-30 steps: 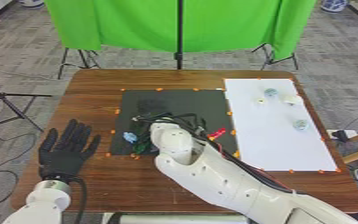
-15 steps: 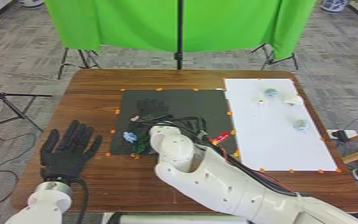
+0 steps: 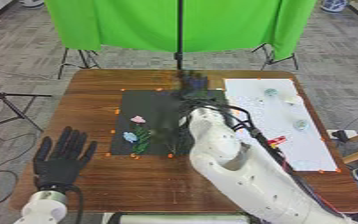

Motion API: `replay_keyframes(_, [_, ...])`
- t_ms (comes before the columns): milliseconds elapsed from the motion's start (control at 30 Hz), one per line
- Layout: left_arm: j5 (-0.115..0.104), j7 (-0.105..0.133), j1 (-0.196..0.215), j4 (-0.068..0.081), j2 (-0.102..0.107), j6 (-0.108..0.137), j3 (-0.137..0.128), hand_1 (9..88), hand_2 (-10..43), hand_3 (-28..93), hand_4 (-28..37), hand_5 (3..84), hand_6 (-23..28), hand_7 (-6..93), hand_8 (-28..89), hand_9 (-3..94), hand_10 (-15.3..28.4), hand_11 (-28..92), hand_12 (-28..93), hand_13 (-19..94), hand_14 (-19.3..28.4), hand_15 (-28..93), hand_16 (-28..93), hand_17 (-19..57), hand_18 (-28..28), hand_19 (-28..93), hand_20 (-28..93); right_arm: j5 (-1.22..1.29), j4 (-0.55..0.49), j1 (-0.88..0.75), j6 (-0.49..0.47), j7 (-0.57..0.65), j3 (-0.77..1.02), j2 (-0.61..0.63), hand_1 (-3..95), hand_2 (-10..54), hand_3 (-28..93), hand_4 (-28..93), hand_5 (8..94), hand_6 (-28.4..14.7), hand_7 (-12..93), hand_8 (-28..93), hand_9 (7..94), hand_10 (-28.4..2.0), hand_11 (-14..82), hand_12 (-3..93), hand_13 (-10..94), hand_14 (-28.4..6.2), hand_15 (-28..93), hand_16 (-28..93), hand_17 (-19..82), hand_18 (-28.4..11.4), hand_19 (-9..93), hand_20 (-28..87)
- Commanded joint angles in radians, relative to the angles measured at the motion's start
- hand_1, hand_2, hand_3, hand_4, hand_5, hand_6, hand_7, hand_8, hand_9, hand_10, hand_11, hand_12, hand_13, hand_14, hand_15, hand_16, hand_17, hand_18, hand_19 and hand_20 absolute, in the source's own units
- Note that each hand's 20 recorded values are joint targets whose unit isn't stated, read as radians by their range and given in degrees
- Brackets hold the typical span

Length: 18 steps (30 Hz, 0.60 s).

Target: Arrange flowers

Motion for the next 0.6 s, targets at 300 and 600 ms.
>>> replay_keyframes(300, [-0.022,0.042,0.057,-0.021,-0.008,0.023,-0.039,26.8,17.7,73,-28.3,44.4,6.5,21.2,-11,41.5,14.7,33,13,33,14.4,48,-8,-4.7,14.2,39,17,0.112,-0.066,-0.401,-0.128,-0.004,0.594,0.444,49.0,-9.5,82,-28,42.2,-7.6,16,-11,35.9,-23.1,13.5,16.3,26,-20.9,42,9,15,-21.5,61,8])
replay_keyframes(600, [-0.023,0.041,0.052,-0.02,-0.013,0.026,-0.036,26.9,17.9,73,-28.3,44.6,6.5,21.2,-11,41.5,14.6,34,13,33,14.4,48,-8,-4.6,14.2,39,17,0.193,-0.085,-0.485,-0.295,0.063,0.681,0.448,48.4,-9.5,81,-28,41.6,-6.9,15,-11,36.0,-22.3,12.3,16.1,28,-21.1,40,10,19,-25.1,60,10])
